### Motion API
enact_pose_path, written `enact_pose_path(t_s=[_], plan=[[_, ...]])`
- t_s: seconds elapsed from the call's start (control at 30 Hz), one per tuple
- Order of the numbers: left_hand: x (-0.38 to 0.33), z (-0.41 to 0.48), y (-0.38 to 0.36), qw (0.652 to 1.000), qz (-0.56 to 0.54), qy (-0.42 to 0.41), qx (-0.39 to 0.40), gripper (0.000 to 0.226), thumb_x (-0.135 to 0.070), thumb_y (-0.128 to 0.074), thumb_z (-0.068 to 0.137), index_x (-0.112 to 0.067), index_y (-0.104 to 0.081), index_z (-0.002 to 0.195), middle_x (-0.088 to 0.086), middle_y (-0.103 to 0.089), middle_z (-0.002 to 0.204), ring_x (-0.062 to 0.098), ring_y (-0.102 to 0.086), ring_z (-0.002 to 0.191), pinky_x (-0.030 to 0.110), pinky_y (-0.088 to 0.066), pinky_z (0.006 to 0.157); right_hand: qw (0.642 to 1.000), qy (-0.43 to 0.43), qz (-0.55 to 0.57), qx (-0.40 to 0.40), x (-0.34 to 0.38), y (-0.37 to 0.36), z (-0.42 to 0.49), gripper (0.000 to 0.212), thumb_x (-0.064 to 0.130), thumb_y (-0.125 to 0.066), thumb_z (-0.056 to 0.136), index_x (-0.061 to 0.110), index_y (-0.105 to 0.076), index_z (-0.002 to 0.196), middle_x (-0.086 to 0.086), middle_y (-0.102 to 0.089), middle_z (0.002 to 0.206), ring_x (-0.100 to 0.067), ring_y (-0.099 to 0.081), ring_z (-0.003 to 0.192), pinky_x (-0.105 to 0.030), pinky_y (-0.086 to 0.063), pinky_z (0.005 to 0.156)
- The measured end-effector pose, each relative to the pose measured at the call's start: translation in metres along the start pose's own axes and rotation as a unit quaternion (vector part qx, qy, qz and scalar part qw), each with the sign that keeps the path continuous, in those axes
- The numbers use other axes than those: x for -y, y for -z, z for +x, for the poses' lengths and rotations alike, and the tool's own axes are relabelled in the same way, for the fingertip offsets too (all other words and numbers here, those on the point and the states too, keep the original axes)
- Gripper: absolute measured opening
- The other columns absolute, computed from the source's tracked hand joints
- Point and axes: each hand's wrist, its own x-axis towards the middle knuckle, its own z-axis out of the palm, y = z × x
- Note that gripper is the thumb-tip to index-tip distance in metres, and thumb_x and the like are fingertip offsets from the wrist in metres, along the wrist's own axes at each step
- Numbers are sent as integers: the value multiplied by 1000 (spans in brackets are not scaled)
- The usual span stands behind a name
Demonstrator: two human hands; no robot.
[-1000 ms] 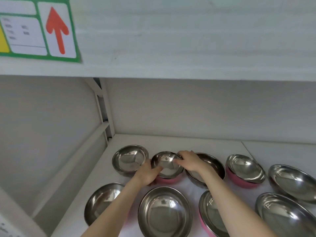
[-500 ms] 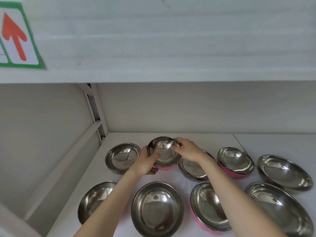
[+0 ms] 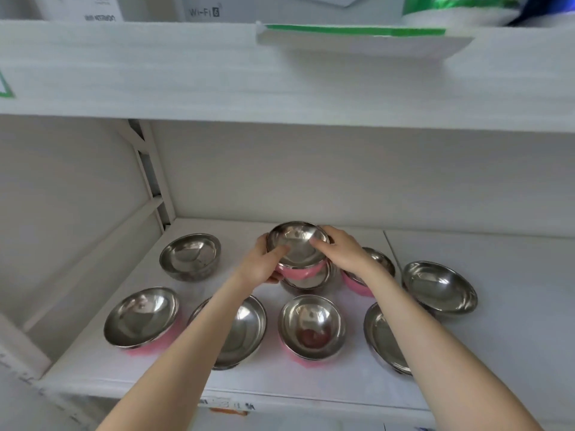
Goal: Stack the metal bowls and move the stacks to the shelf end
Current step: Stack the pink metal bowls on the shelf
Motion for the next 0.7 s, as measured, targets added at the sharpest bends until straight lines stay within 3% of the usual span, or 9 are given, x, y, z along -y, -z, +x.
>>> enact_pose_path(t_s=[0.1,0.2,0.33,0.47,0.53,0.7], plan=[[-10,-6,-25,1000,6,-11,8,54,-42,-59,92,-21,-38,137,6,-66,85,15,-65,56,25,-58,56,1000,-3,7,-10,-13,22,-14,51,45,-51,93,26,-47,140,4,-53,140,-18,-49,126,-27,-35,93],[-20,-5,-52,999,18,-31,4,53,-43,-60,92,-20,-38,135,5,-67,88,15,-66,59,26,-58,56,1000,-17,7,-19,-30,45,-23,52,48,-49,94,23,-47,140,2,-54,139,-20,-52,124,-32,-40,97],[-28,-3,-97,1000,-6,-18,3,53,-42,-63,89,-18,-40,131,7,-67,88,21,-66,64,35,-57,64,999,-18,15,-28,-56,76,-34,44,47,-48,94,23,-54,131,0,-60,131,-20,-55,118,-36,-44,99],[-40,-1,-139,1000,9,-11,-20,60,-51,-62,77,-22,-41,125,6,-71,82,21,-69,68,40,-59,73,999,-34,-1,-12,-86,104,-33,49,45,-47,95,18,-49,136,-2,-56,136,-22,-51,124,-38,-41,103],[-44,1,-154,999,24,-11,-45,71,-57,-58,70,-22,-42,129,8,-71,94,26,-70,86,45,-58,86,999,-37,-8,-9,-100,114,-30,48,47,-47,94,18,-51,133,-3,-58,131,-22,-53,120,-37,-42,98],[-42,13,-177,994,62,-8,-93,41,-44,-56,85,-13,-57,111,11,-70,94,34,-68,94,50,-54,90,999,-40,-10,3,-126,115,-17,47,49,-47,93,17,-53,128,-1,-60,117,-22,-56,110,-33,-41,86]])
